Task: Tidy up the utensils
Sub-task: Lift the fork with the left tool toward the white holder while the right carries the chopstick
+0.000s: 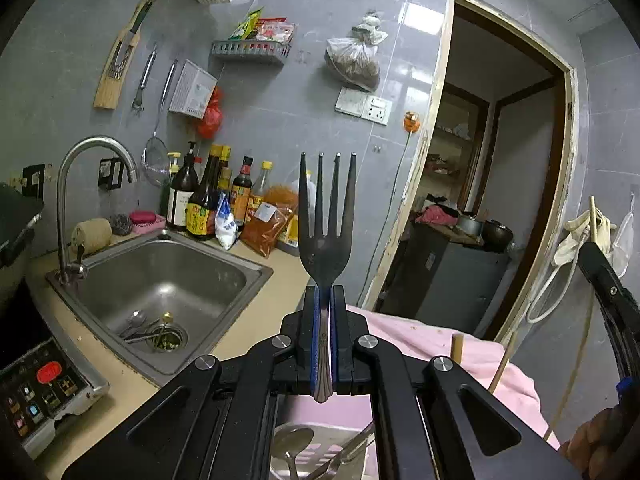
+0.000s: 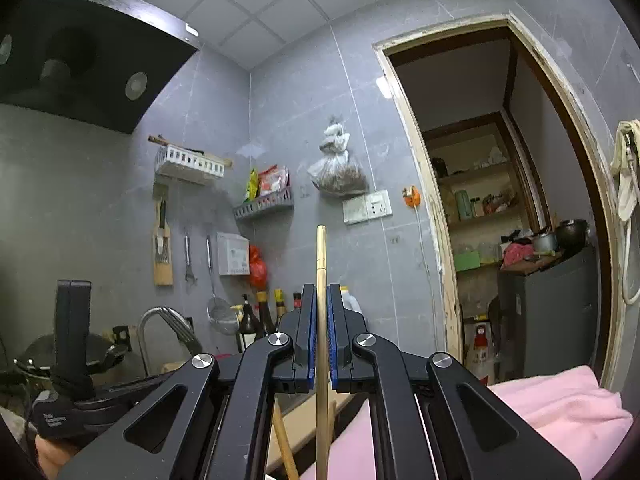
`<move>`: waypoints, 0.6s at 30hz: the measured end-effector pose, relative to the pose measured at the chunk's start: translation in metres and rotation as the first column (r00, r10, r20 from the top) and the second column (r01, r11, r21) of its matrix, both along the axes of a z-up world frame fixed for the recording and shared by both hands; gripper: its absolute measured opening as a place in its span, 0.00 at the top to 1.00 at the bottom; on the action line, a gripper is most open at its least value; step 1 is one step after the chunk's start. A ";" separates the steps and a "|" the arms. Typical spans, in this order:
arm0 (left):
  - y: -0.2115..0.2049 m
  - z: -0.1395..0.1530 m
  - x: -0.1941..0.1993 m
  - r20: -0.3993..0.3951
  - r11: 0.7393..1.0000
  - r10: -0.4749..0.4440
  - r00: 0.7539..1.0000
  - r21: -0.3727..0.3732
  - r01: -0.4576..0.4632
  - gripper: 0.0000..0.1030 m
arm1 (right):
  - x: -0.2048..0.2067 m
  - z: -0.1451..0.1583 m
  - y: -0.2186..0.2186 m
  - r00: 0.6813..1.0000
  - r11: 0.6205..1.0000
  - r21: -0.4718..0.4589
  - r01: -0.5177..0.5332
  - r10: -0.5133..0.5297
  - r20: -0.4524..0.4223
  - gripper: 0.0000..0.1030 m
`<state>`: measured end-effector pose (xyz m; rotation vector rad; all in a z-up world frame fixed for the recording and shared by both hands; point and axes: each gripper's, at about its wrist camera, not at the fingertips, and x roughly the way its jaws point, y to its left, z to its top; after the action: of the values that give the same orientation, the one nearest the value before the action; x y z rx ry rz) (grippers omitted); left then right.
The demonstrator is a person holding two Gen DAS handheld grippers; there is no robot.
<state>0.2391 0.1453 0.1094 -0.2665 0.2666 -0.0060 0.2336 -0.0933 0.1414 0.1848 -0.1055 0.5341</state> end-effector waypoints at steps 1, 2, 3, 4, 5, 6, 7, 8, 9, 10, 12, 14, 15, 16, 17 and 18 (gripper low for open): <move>0.000 0.000 -0.001 -0.006 1.000 -0.004 1.000 -0.004 0.004 0.98 | 0.001 -0.002 0.000 1.000 1.000 0.000 -0.001 0.001 -0.002 0.97; 0.002 0.000 -0.001 -0.008 1.000 -0.008 1.000 -0.009 0.008 0.98 | 0.002 -0.003 0.000 1.000 1.000 0.002 -0.002 0.002 -0.004 0.97; 0.003 0.001 -0.002 -0.005 1.000 -0.012 1.000 -0.008 0.012 0.98 | 0.004 -0.004 0.000 1.000 1.000 0.004 -0.005 0.005 -0.008 0.97; 0.004 0.002 -0.004 0.000 1.000 -0.014 1.000 -0.004 0.014 0.98 | 0.005 -0.005 0.000 1.000 1.000 0.004 -0.008 0.008 -0.010 0.97; 0.004 0.004 -0.007 0.005 1.000 -0.015 1.000 0.004 0.015 0.98 | 0.005 -0.005 0.001 1.000 1.000 0.003 -0.008 0.008 -0.009 0.97; 0.005 0.007 -0.009 0.010 1.000 -0.018 1.000 0.006 0.018 0.98 | 0.006 -0.005 0.001 1.000 1.000 0.003 -0.009 0.009 -0.009 0.97; 0.006 0.009 -0.011 0.016 1.000 -0.020 1.000 0.003 0.020 0.98 | 0.007 -0.006 0.001 1.000 1.000 0.004 -0.011 0.011 -0.010 0.97; 0.007 0.012 -0.015 0.021 1.000 -0.021 1.000 -0.002 0.021 0.98 | 0.008 -0.006 0.001 1.000 1.000 0.007 -0.013 0.013 -0.013 0.97; 0.008 0.015 -0.016 0.025 1.000 -0.022 0.999 -0.005 0.022 0.98 | 0.008 -0.007 0.001 1.000 1.000 0.011 -0.015 0.015 -0.016 0.97; 0.010 0.018 -0.019 0.031 1.000 -0.021 0.999 -0.009 0.021 0.98 | 0.009 -0.008 0.001 1.000 1.000 0.012 -0.017 0.017 -0.021 0.97; 0.013 0.025 -0.025 0.045 1.000 -0.019 0.999 -0.012 0.020 0.98 | 0.010 -0.009 0.002 1.000 1.000 0.011 -0.018 0.018 -0.023 0.97; 0.015 0.031 -0.030 0.051 1.000 -0.021 0.998 -0.015 0.022 0.98 | 0.010 -0.011 0.003 0.999 1.000 0.007 -0.019 0.019 -0.026 0.97; 0.017 0.034 -0.033 0.053 1.000 -0.026 0.998 -0.016 0.027 0.98 | 0.010 -0.011 0.003 0.999 1.000 0.008 -0.019 0.019 -0.026 0.97; 0.017 0.035 -0.035 0.054 0.999 -0.028 0.998 -0.014 0.029 0.98 | 0.010 -0.010 0.002 0.999 1.000 0.010 -0.019 0.020 -0.027 0.97; 0.016 0.036 -0.038 0.049 0.999 -0.032 0.998 -0.009 0.032 0.98 | 0.010 -0.011 0.002 0.999 1.000 0.012 -0.019 0.020 -0.026 0.97; 0.015 0.036 -0.039 0.040 0.999 -0.036 0.999 -0.006 0.036 0.98 | 0.010 -0.011 0.003 0.999 1.000 0.013 -0.019 0.020 -0.028 0.97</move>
<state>0.2005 0.1606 0.1453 -0.2675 0.2315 -0.0475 0.2436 -0.0907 0.1304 0.2060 -0.0802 0.5503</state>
